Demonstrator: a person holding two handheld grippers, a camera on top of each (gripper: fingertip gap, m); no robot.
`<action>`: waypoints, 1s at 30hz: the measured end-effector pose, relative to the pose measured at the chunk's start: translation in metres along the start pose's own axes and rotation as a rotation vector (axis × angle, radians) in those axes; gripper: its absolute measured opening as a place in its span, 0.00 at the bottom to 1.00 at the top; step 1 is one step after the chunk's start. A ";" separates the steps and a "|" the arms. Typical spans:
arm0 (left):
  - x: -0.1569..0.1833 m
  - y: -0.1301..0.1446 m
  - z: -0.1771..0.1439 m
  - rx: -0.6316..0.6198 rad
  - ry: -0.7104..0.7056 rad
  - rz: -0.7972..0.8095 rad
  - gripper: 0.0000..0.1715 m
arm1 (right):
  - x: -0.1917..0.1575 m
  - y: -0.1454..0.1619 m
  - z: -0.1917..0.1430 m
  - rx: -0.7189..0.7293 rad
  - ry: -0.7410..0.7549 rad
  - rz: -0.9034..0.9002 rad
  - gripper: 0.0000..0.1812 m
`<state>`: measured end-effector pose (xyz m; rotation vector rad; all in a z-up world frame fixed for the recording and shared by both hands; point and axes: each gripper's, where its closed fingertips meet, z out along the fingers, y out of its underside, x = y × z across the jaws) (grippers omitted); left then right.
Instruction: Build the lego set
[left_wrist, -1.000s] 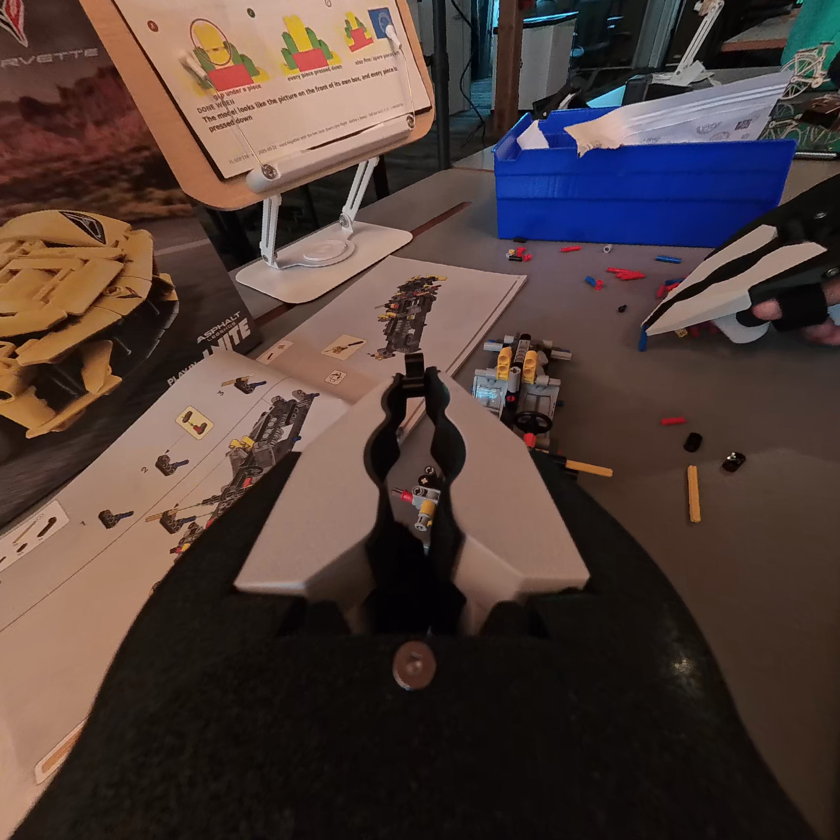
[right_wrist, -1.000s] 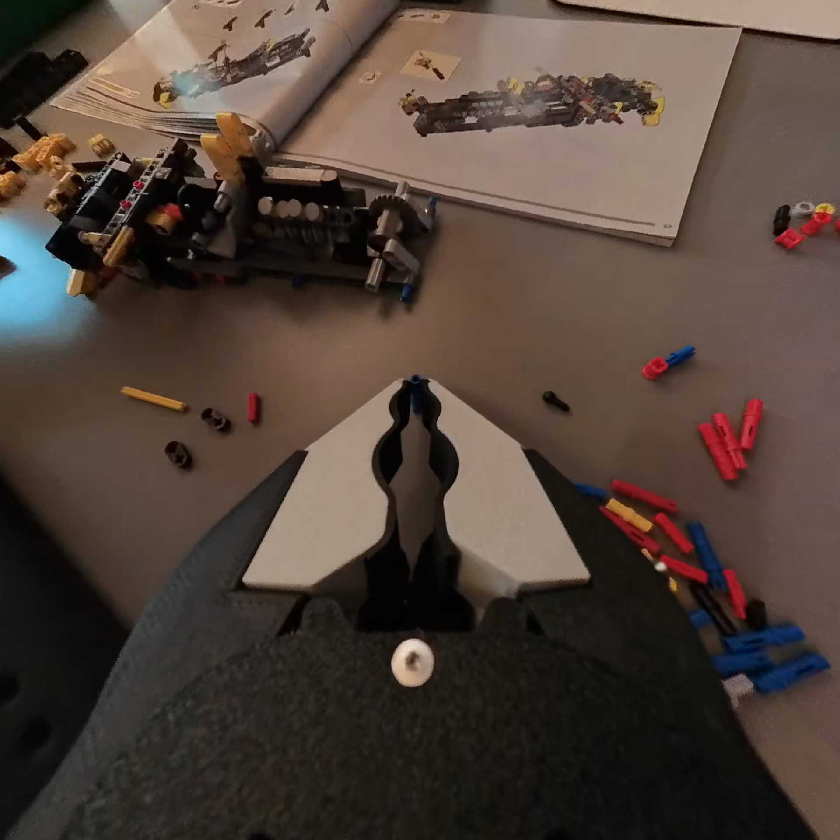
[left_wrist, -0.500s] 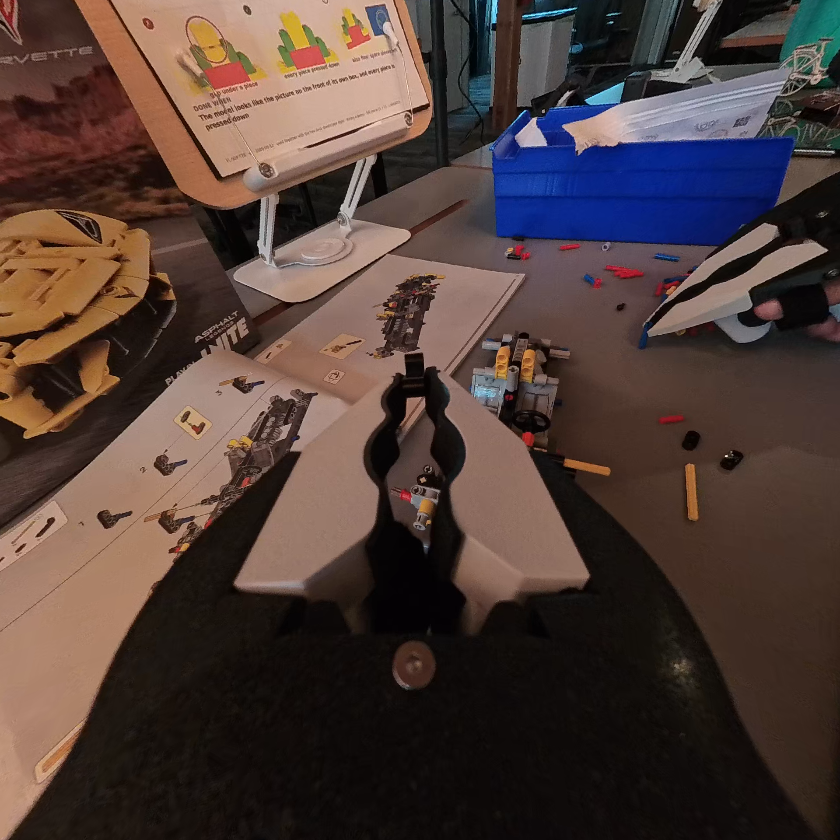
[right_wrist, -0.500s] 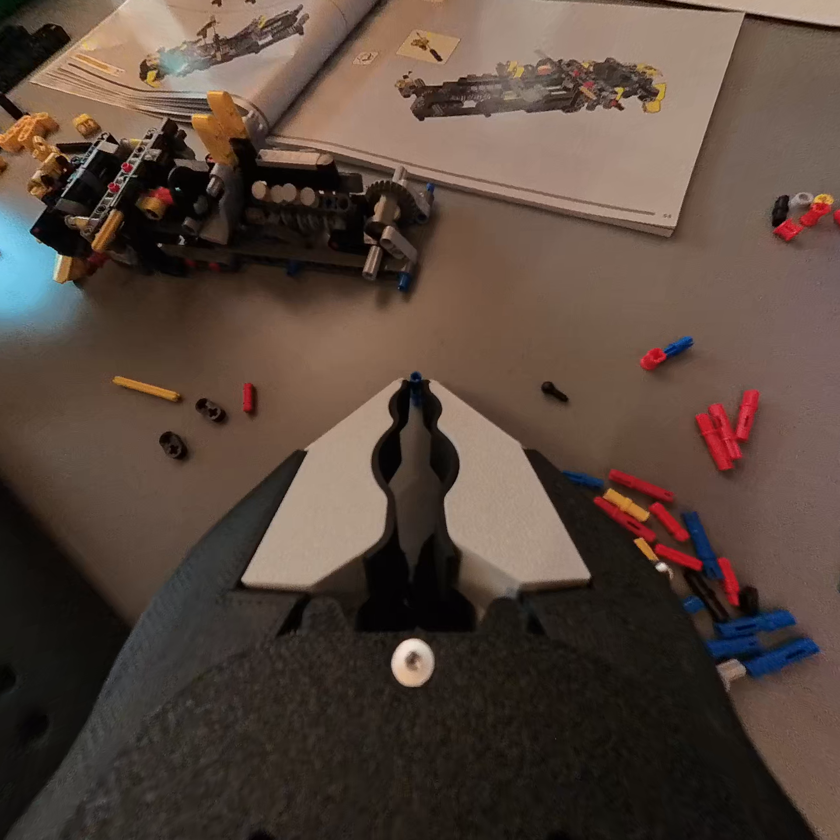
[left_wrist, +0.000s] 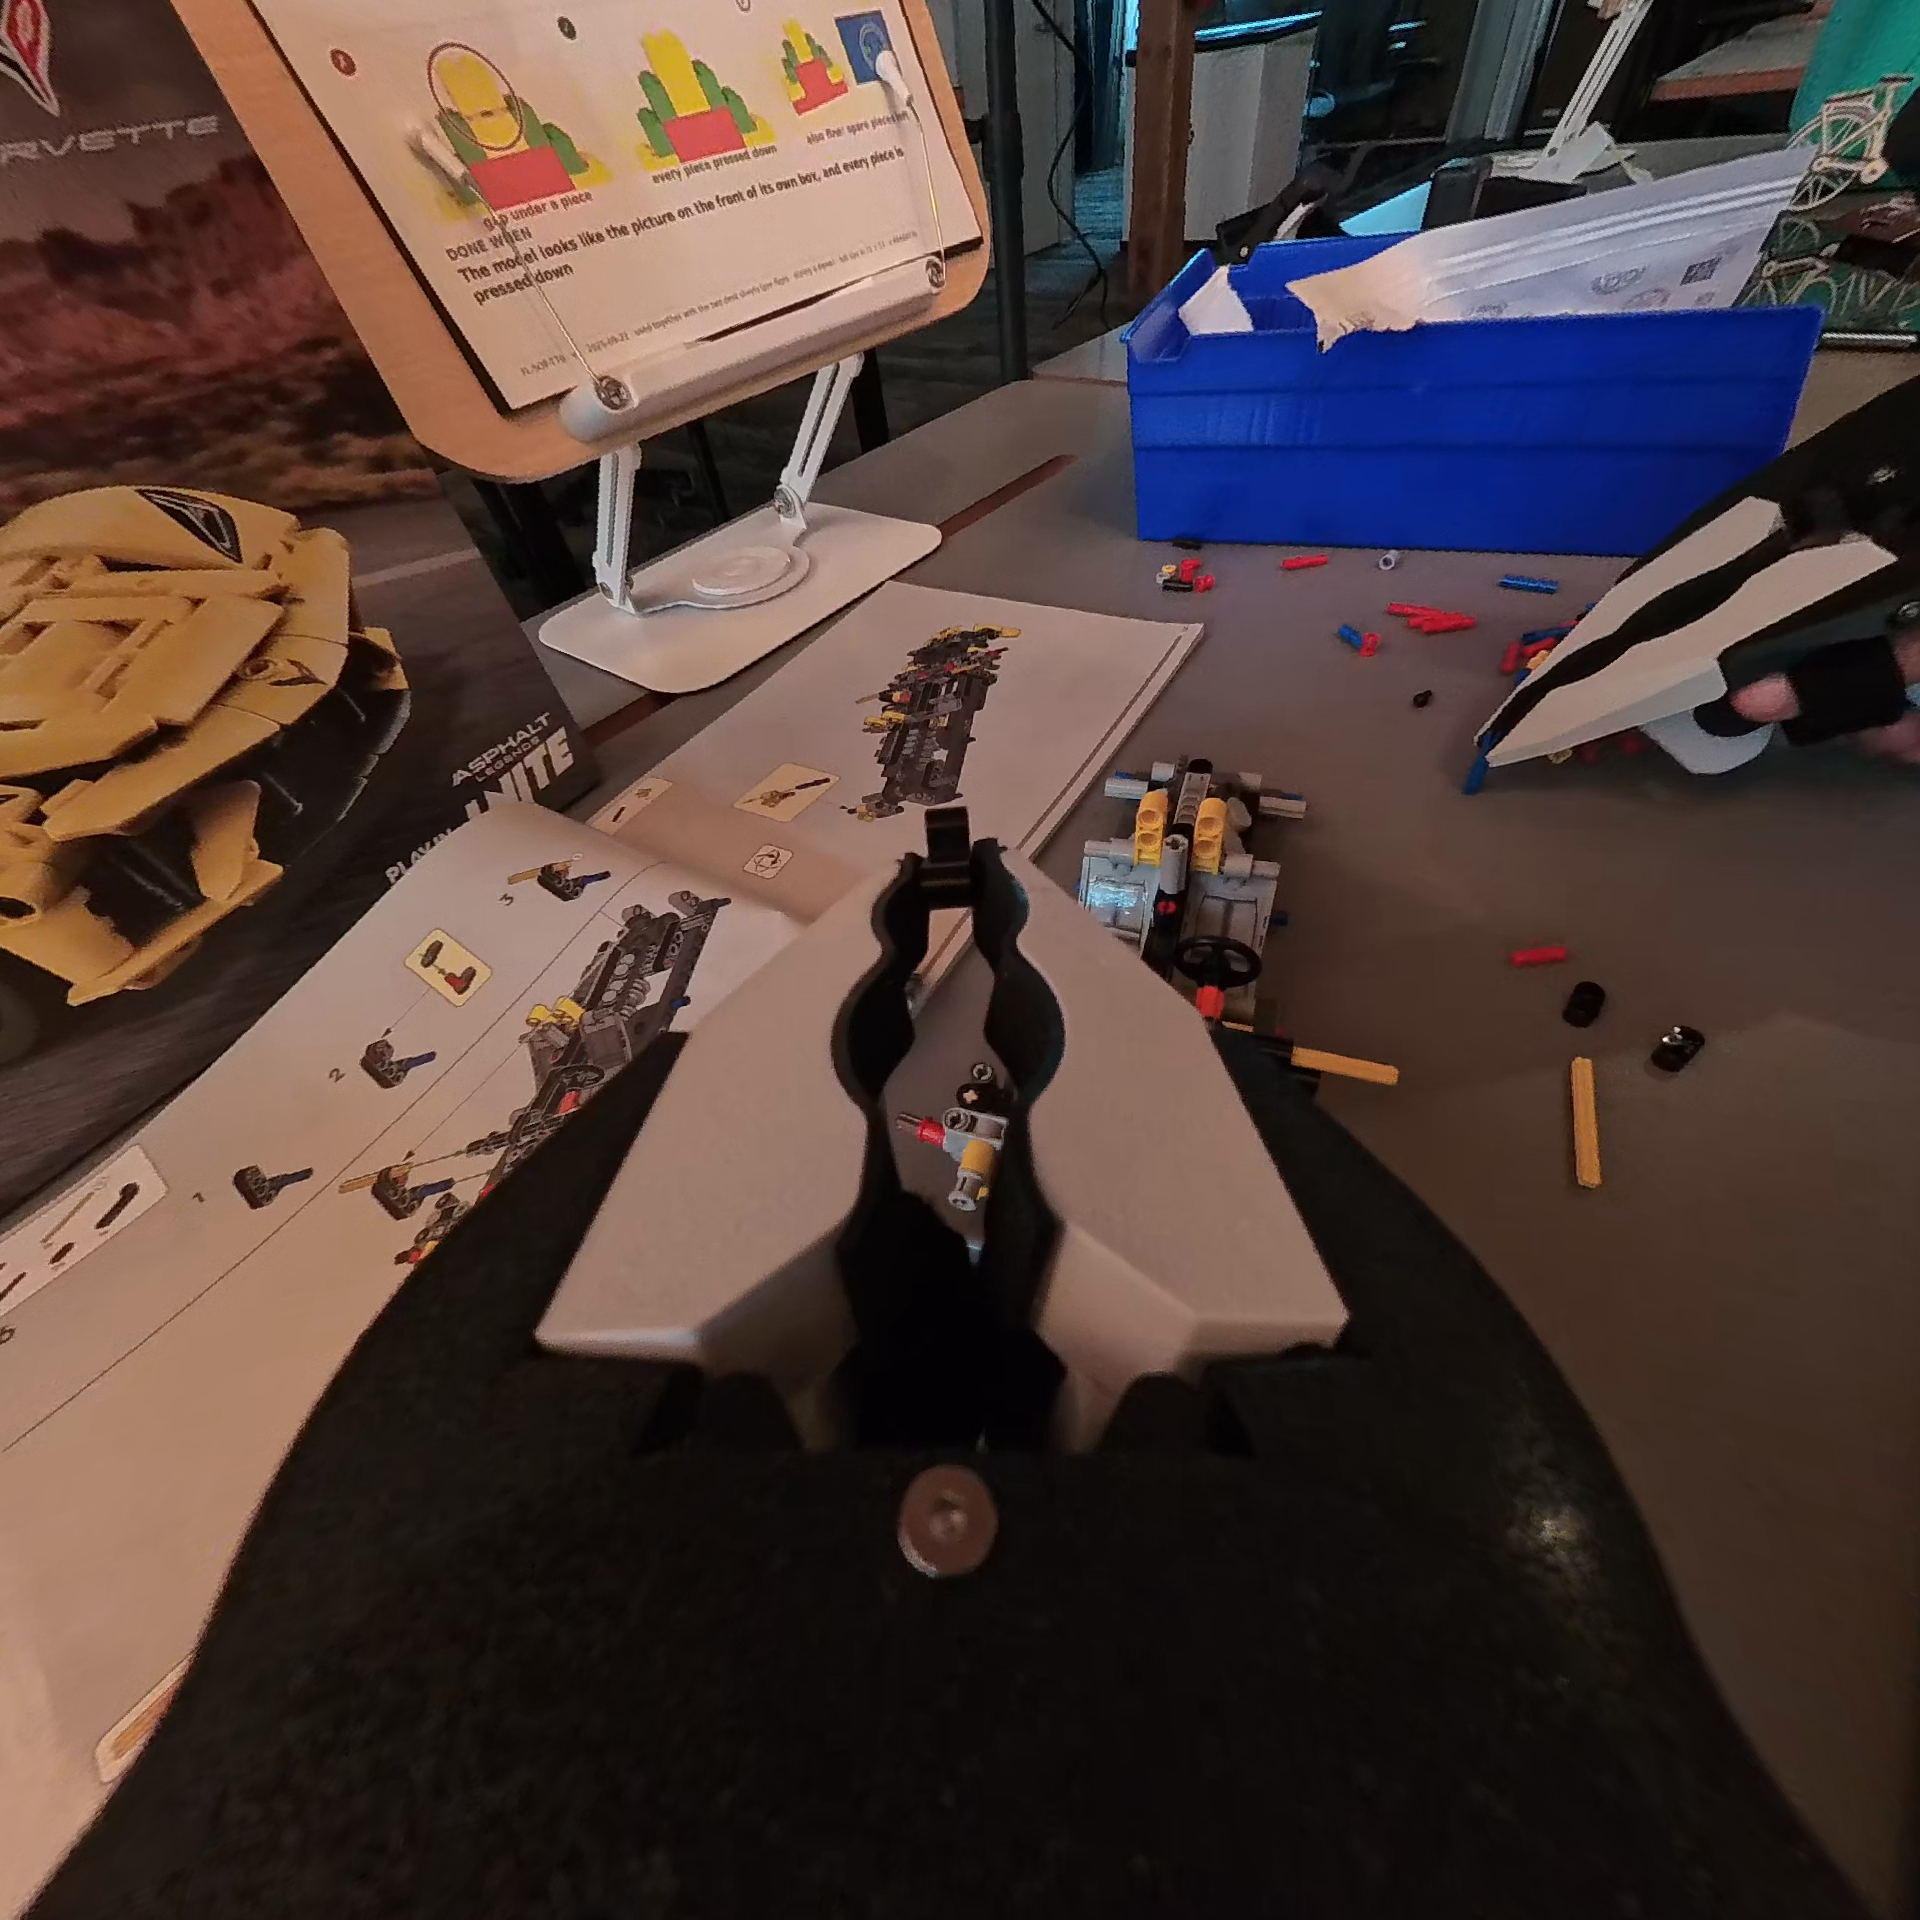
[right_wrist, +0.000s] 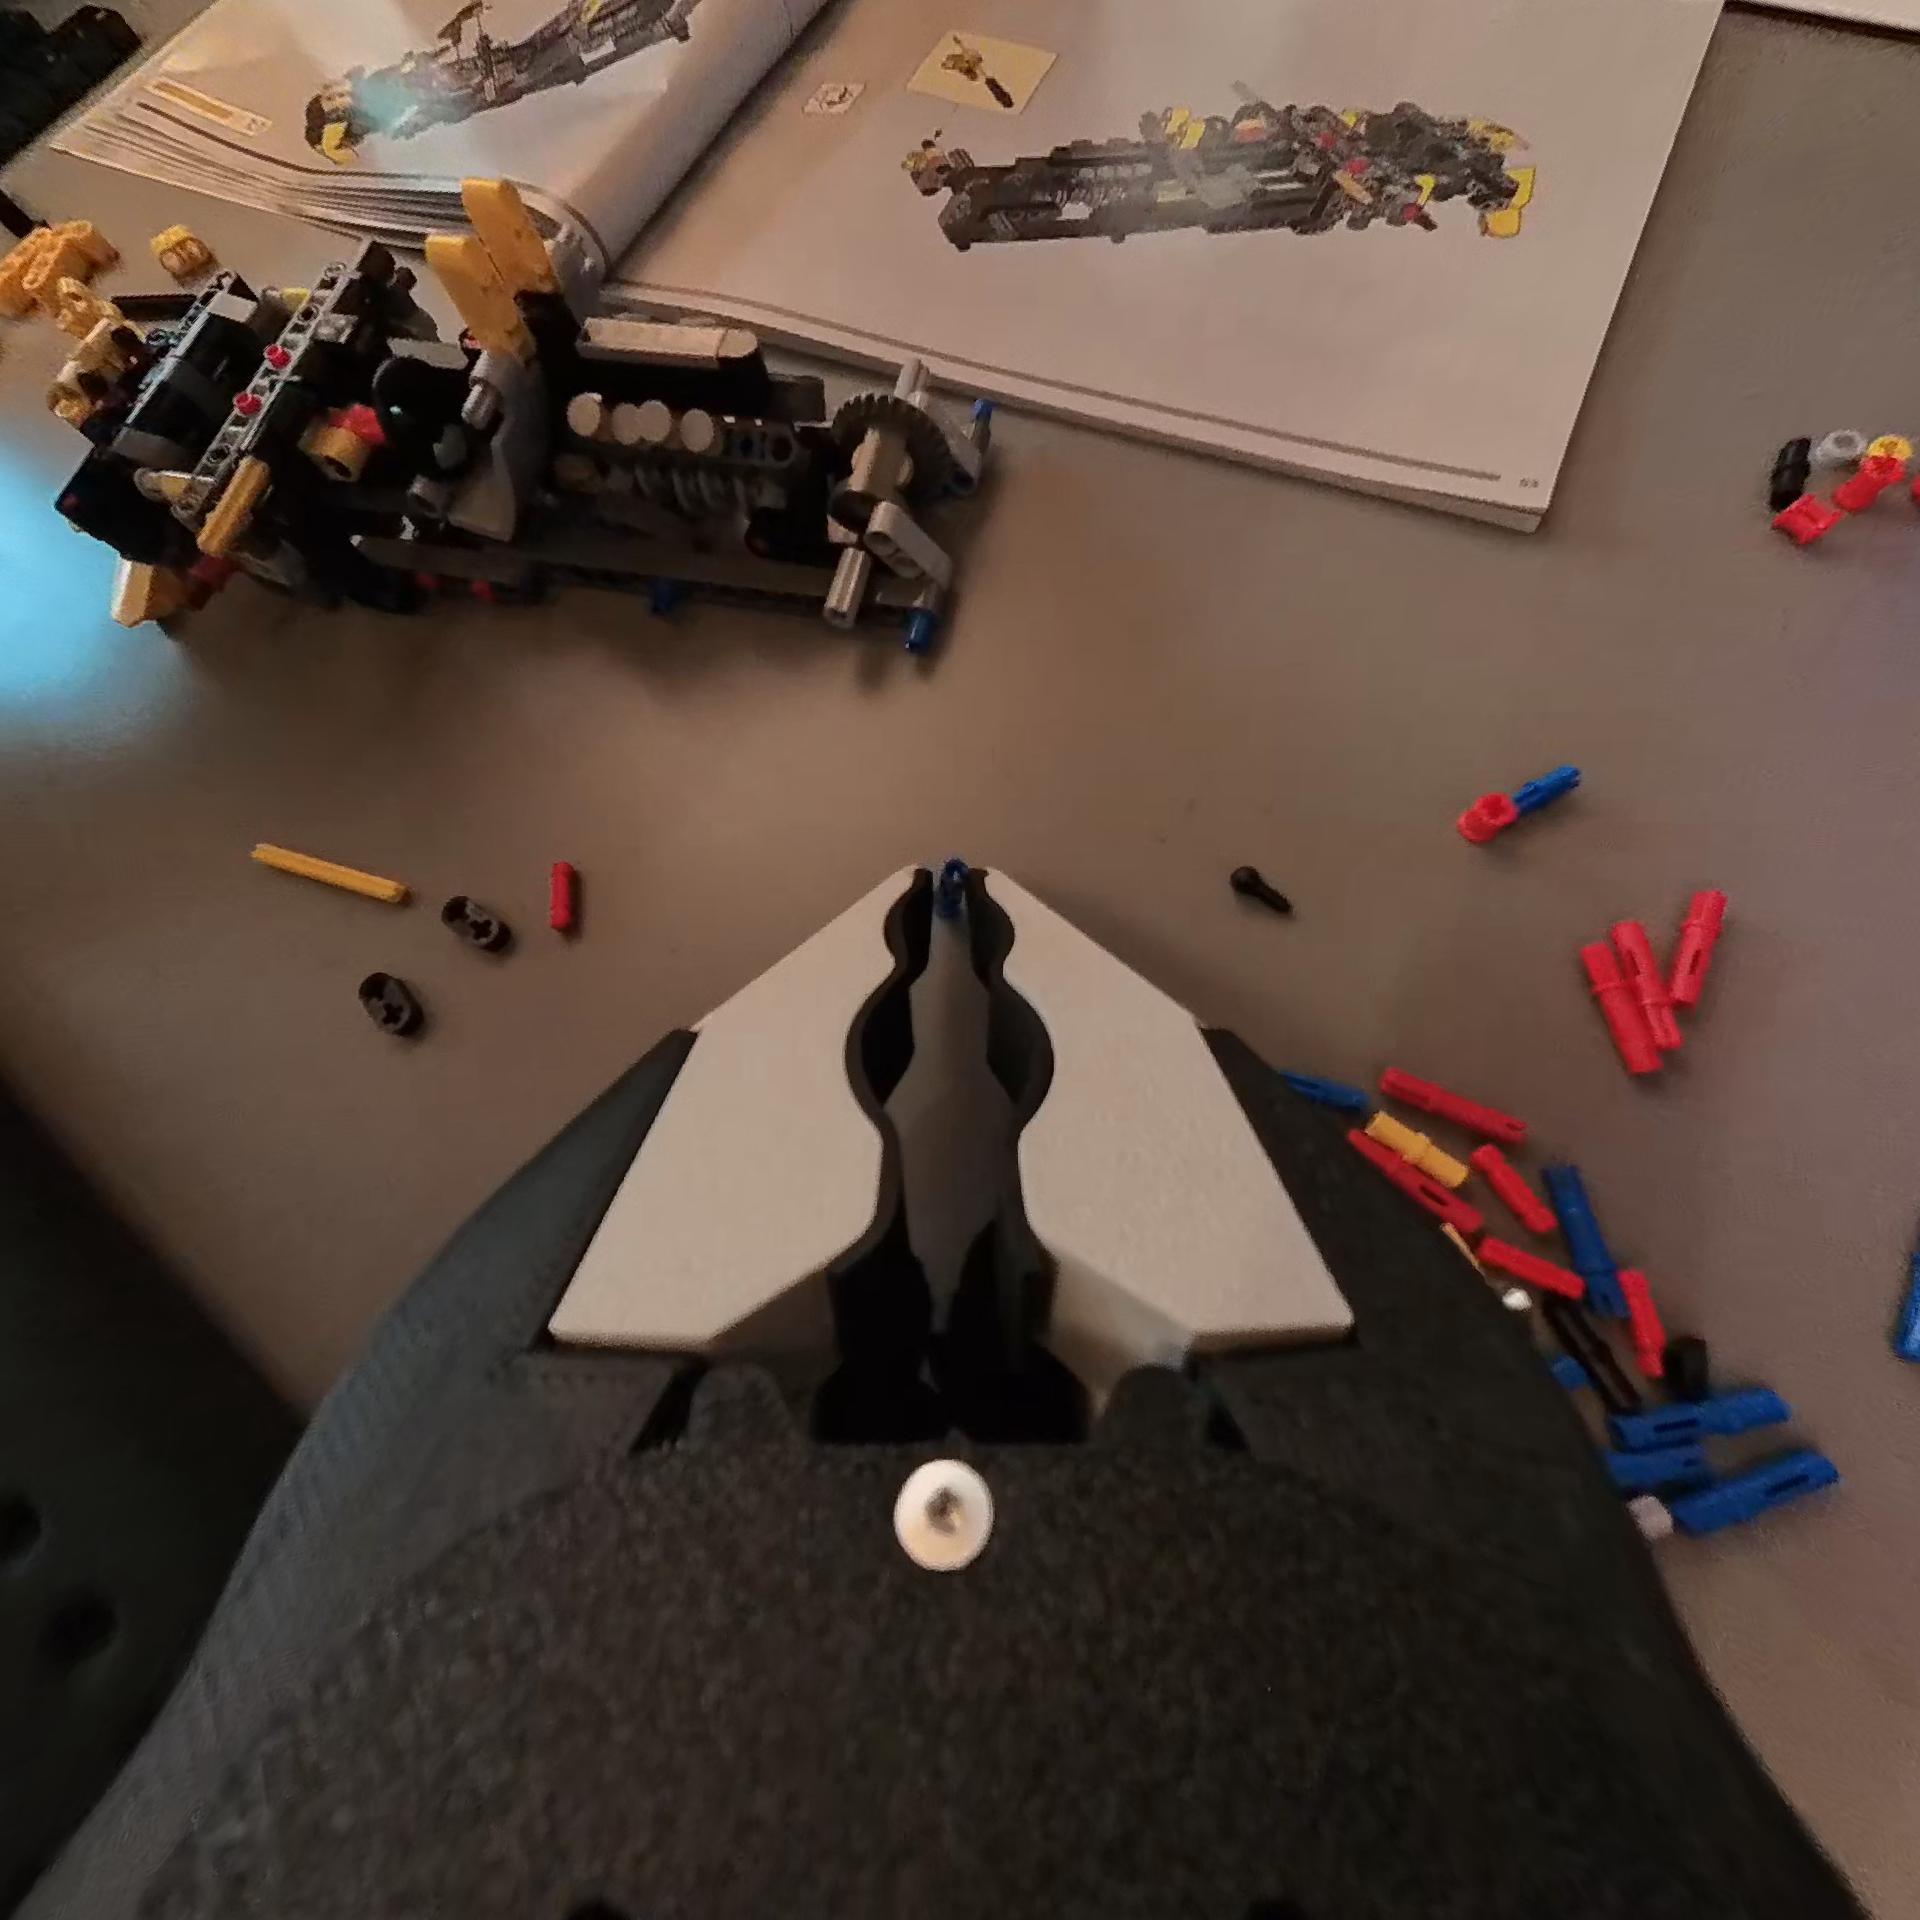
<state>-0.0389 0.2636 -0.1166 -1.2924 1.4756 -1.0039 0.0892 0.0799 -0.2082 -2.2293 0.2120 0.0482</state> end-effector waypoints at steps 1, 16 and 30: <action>0.000 0.000 0.000 0.001 -0.001 0.000 0.03 | 0.000 0.000 0.000 -0.001 -0.001 -0.003 0.03; 0.000 -0.003 -0.002 0.007 -0.004 0.006 0.03 | -0.001 -0.002 0.001 -0.045 0.020 -0.073 0.03; -0.001 -0.004 -0.003 0.012 -0.007 0.008 0.03 | -0.001 0.001 0.003 -0.067 0.010 -0.067 0.05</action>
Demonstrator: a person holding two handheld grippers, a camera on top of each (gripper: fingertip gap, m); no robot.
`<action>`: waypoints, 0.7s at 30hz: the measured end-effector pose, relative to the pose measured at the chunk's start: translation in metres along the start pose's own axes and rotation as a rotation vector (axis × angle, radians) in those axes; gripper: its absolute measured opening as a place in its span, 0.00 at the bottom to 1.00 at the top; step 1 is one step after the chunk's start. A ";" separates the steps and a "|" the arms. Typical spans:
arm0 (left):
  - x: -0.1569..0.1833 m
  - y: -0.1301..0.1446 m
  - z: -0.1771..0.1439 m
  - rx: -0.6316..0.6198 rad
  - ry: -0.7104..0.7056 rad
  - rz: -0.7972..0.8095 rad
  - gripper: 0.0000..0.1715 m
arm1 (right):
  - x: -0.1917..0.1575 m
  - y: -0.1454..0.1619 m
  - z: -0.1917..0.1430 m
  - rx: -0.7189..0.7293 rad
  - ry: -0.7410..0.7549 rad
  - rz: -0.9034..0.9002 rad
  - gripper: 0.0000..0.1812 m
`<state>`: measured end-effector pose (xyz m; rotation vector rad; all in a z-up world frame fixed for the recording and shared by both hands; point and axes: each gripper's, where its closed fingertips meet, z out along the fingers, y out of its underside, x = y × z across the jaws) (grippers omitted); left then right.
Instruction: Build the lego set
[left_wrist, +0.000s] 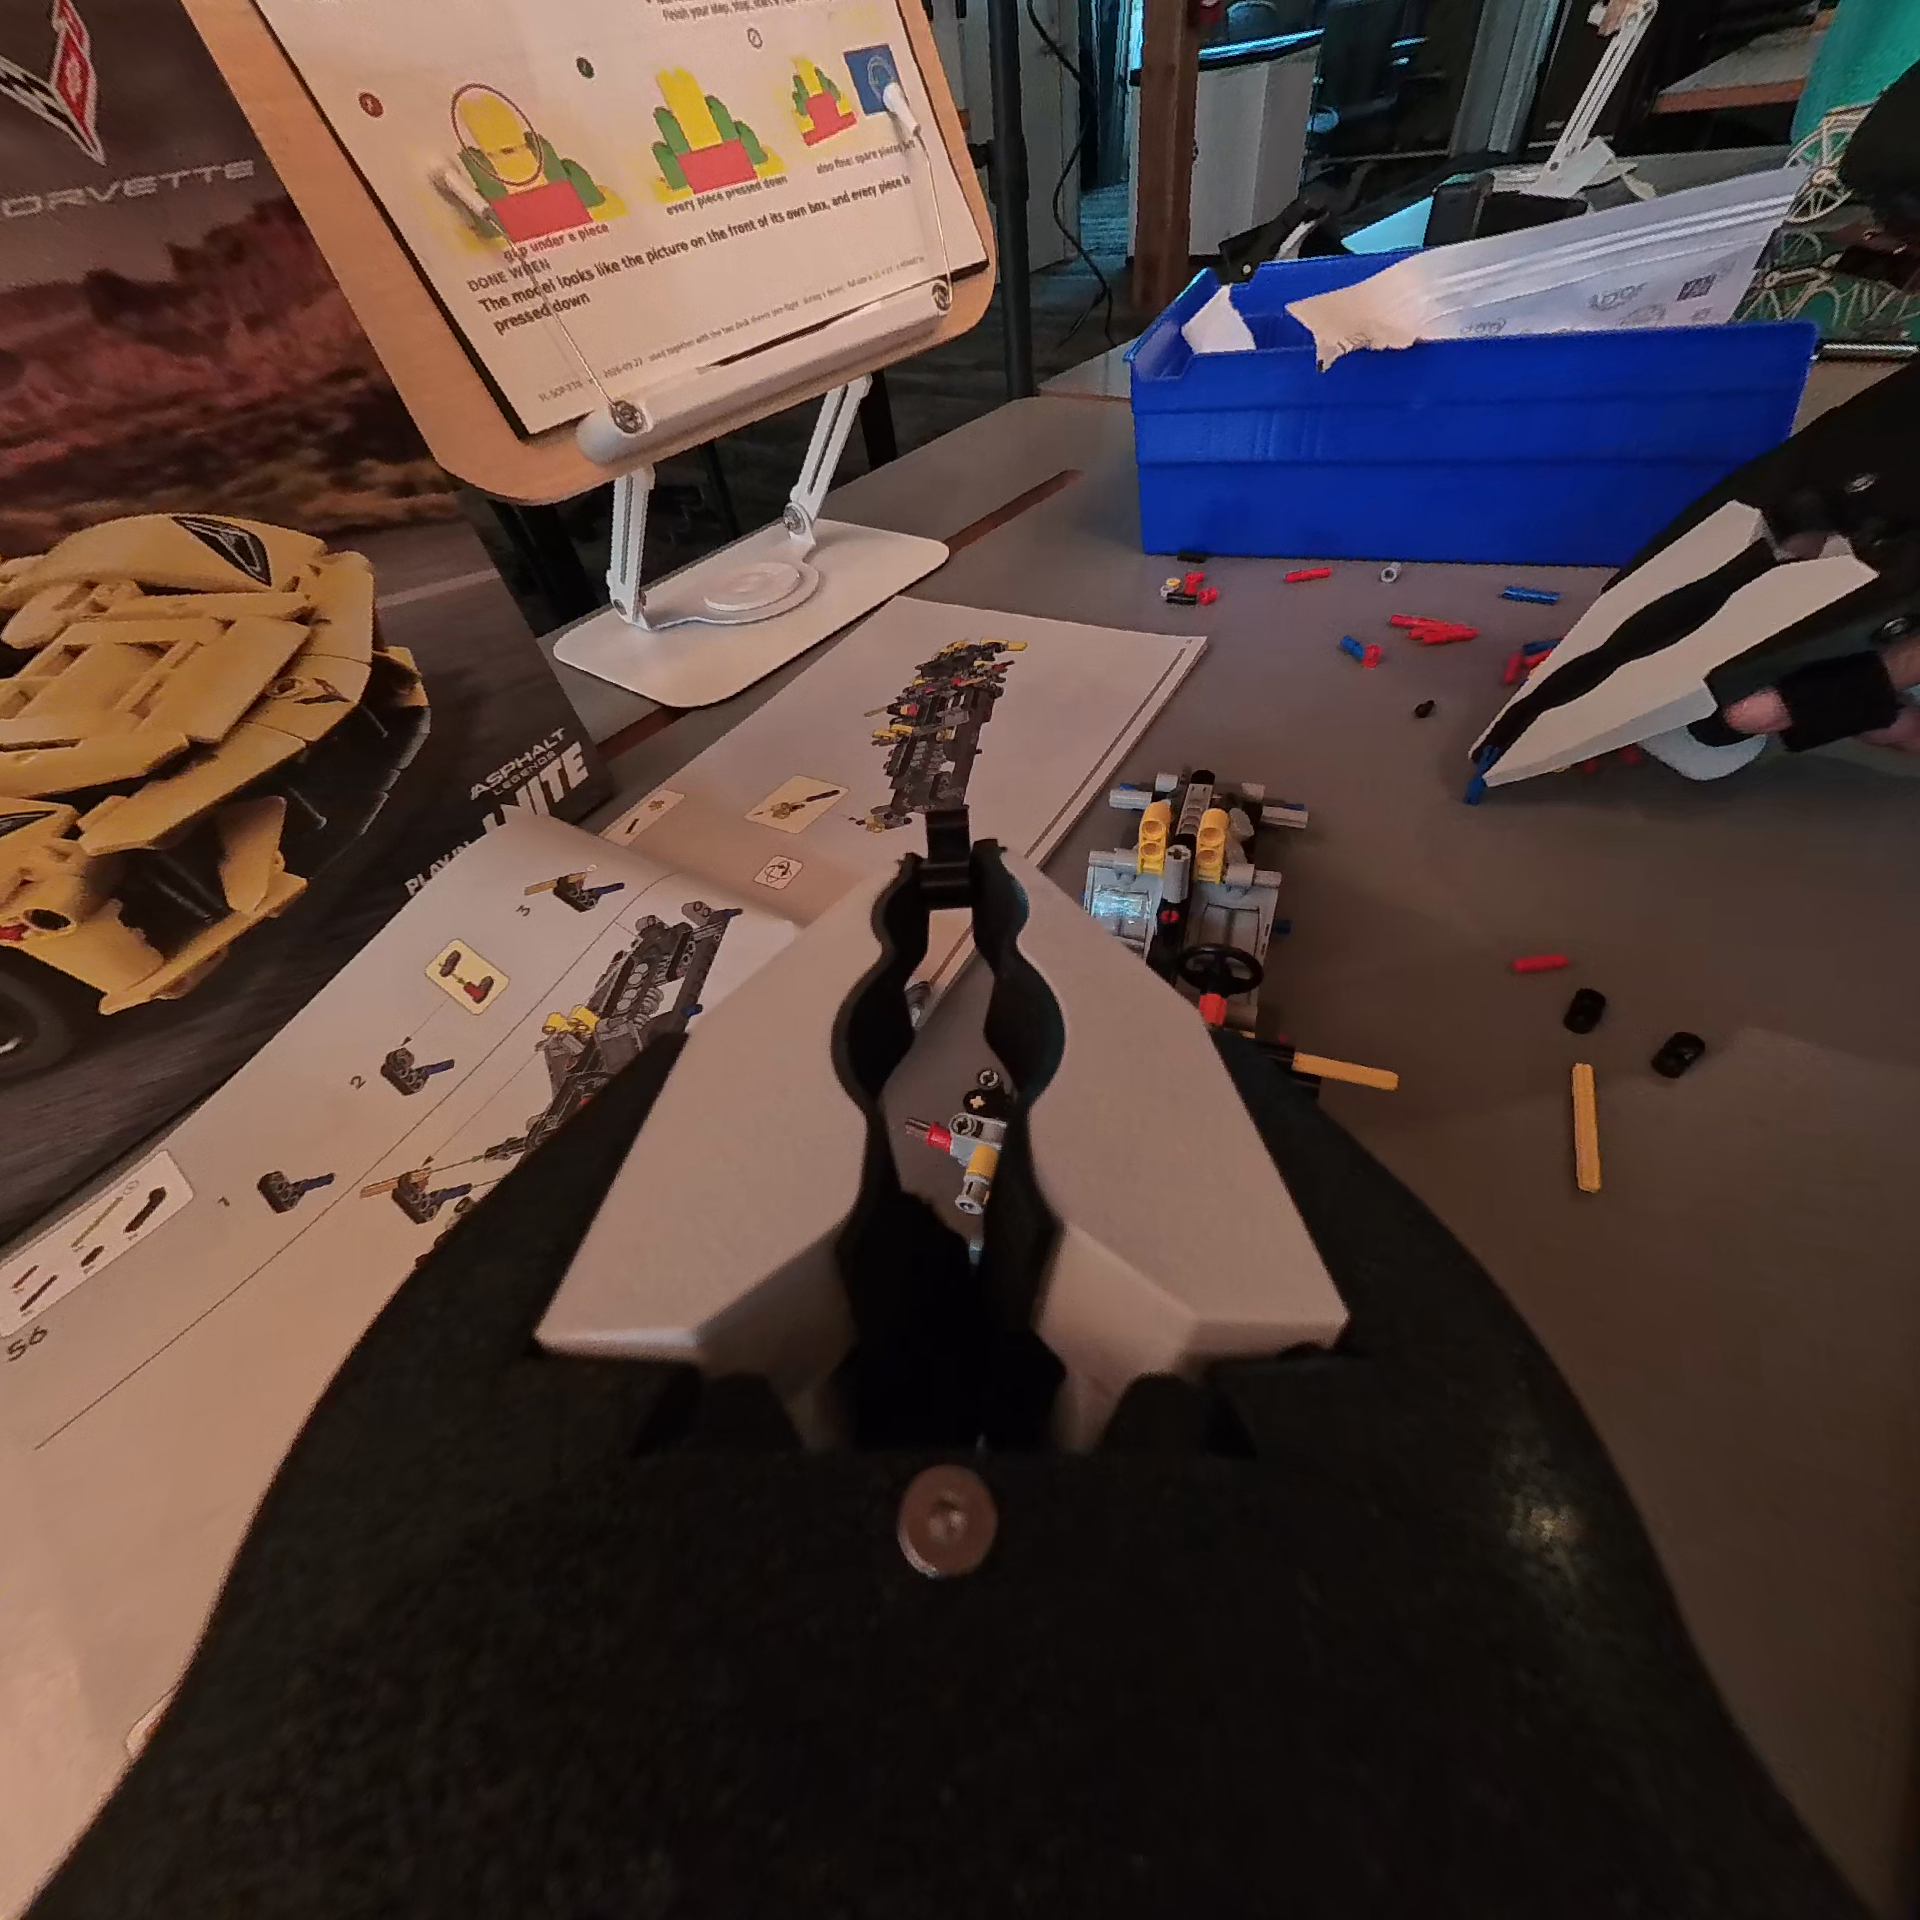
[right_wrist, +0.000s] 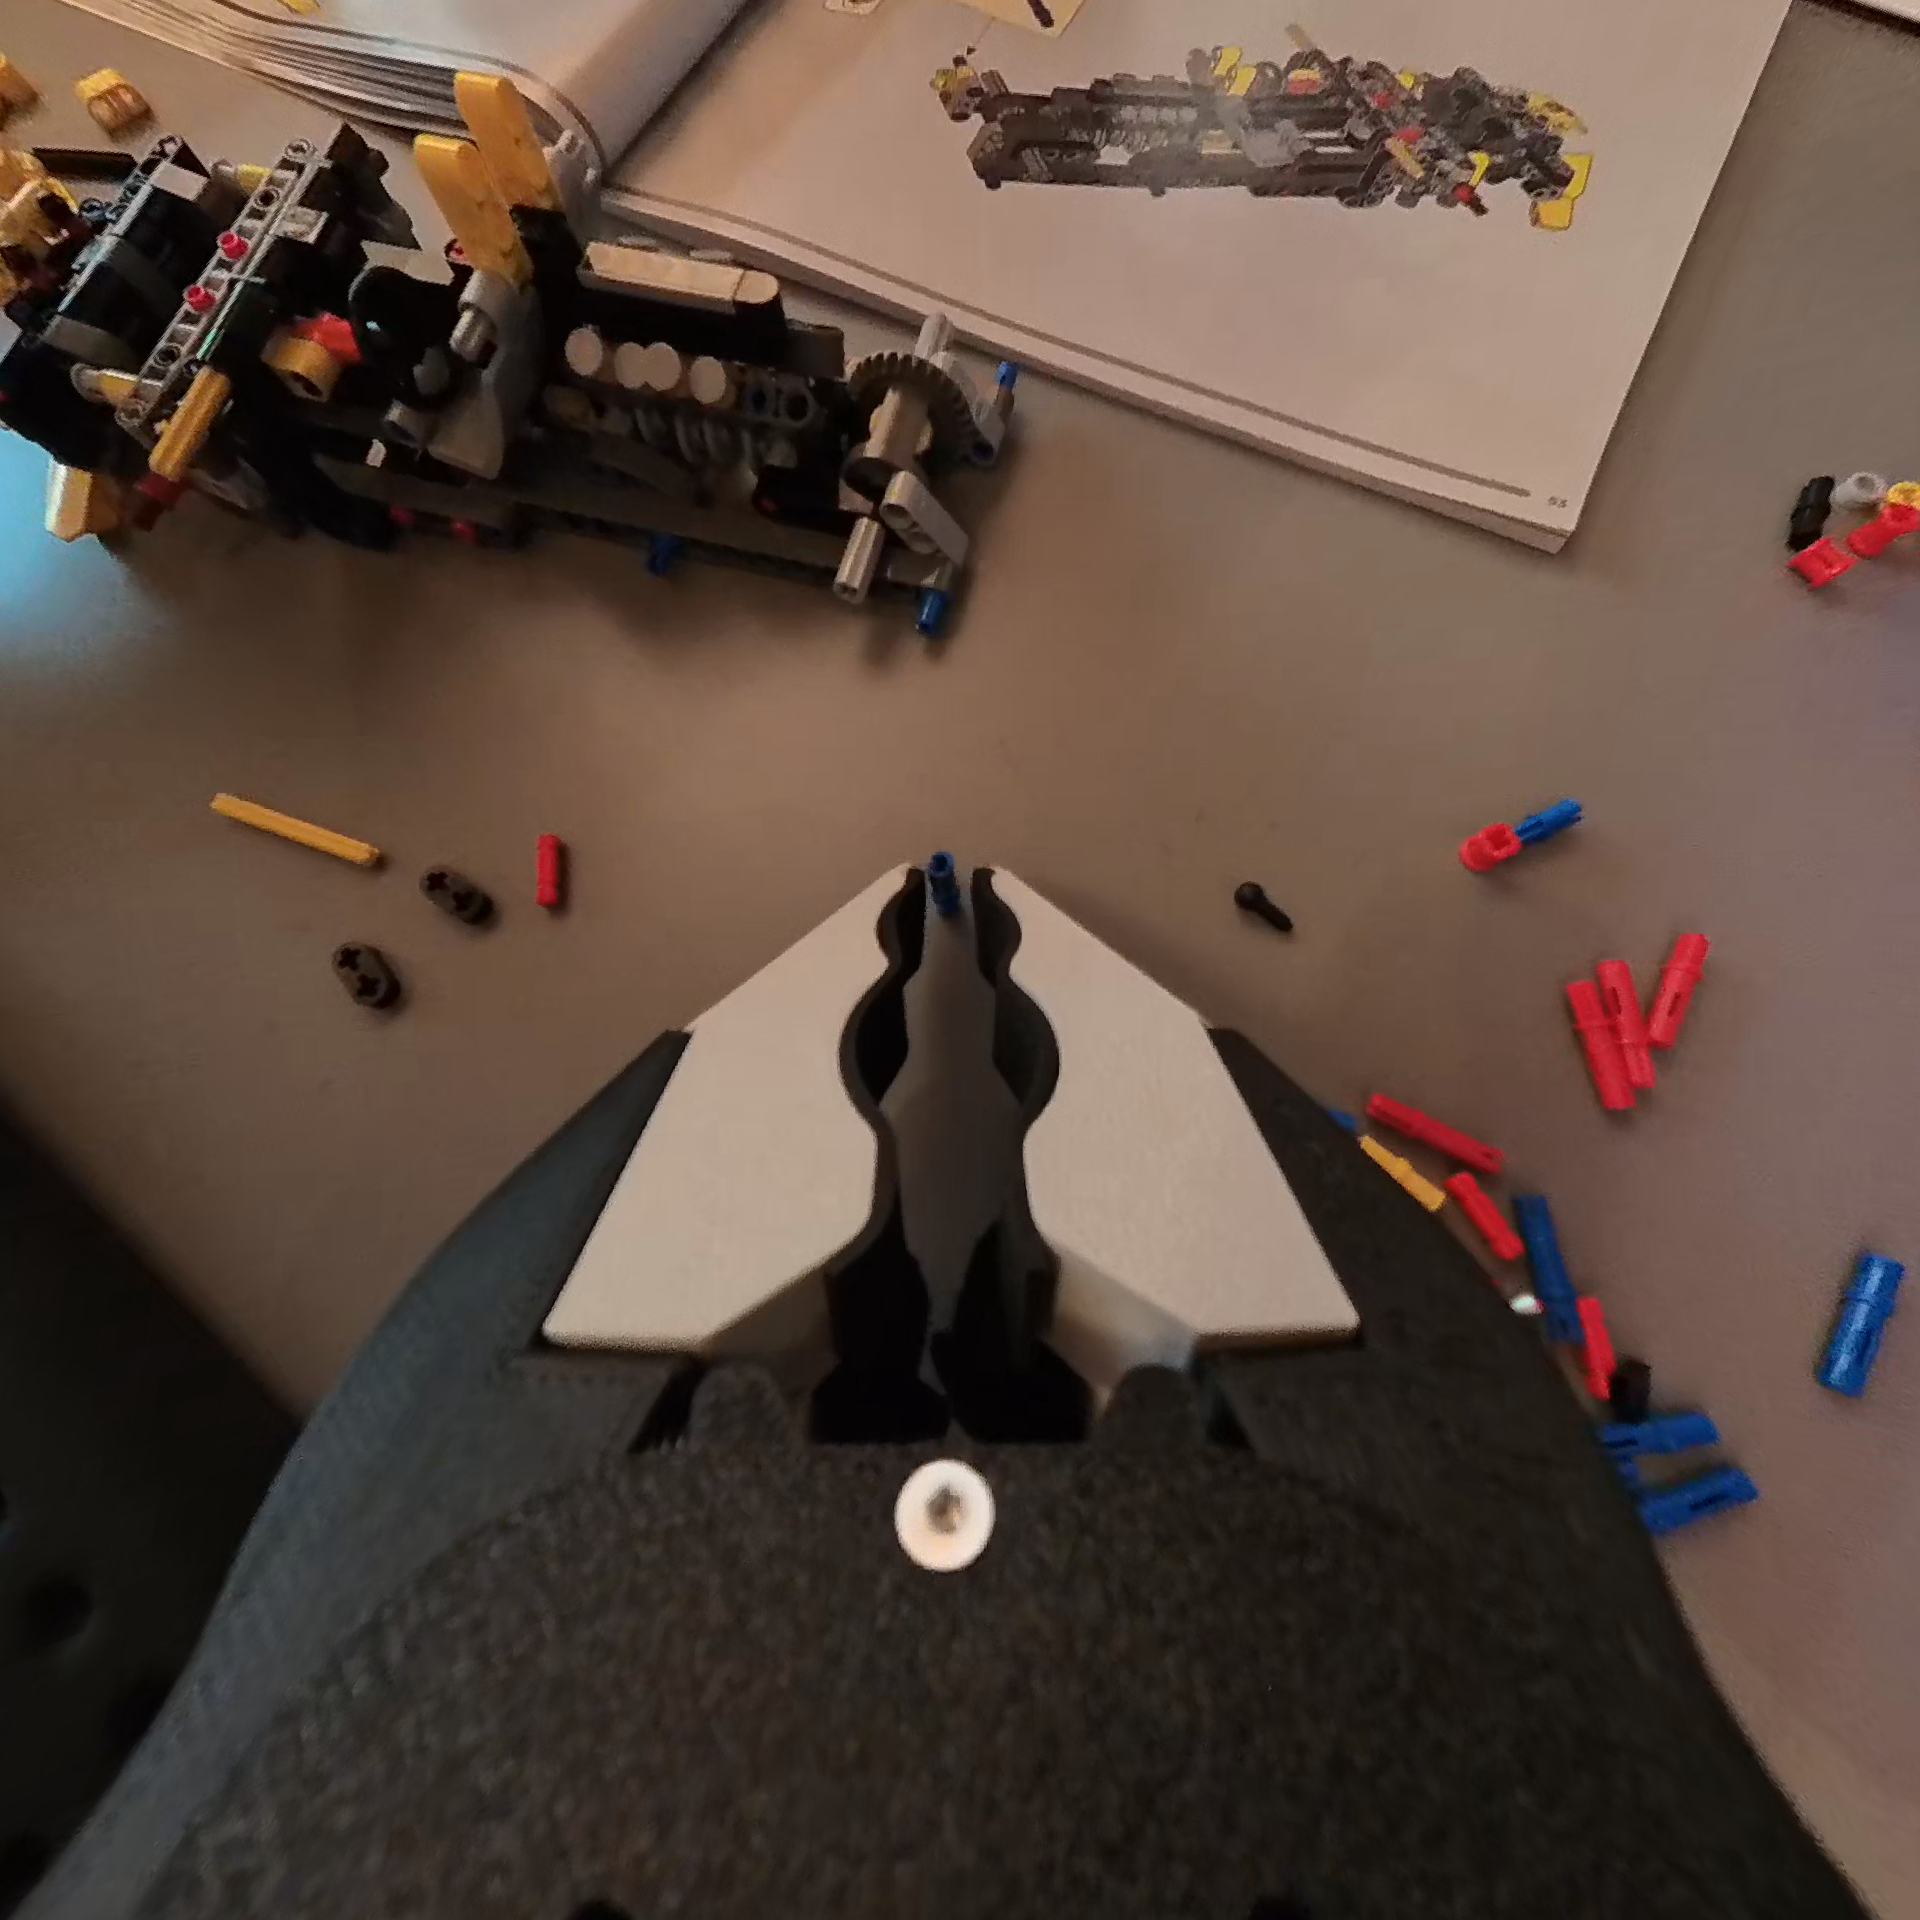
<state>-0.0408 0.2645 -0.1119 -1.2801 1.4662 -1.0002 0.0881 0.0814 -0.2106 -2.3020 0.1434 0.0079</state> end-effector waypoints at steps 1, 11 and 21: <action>0.000 0.000 0.000 0.000 0.000 0.000 0.03 | 0.000 0.000 0.000 -0.001 0.000 -0.001 0.05; 0.000 0.000 0.000 0.000 0.002 0.000 0.03 | -0.005 0.003 -0.008 -0.072 -0.044 -0.033 0.07; -0.005 0.001 -0.001 0.000 0.005 -0.055 0.03 | 0.000 0.004 -0.052 -0.287 -0.143 -0.059 0.29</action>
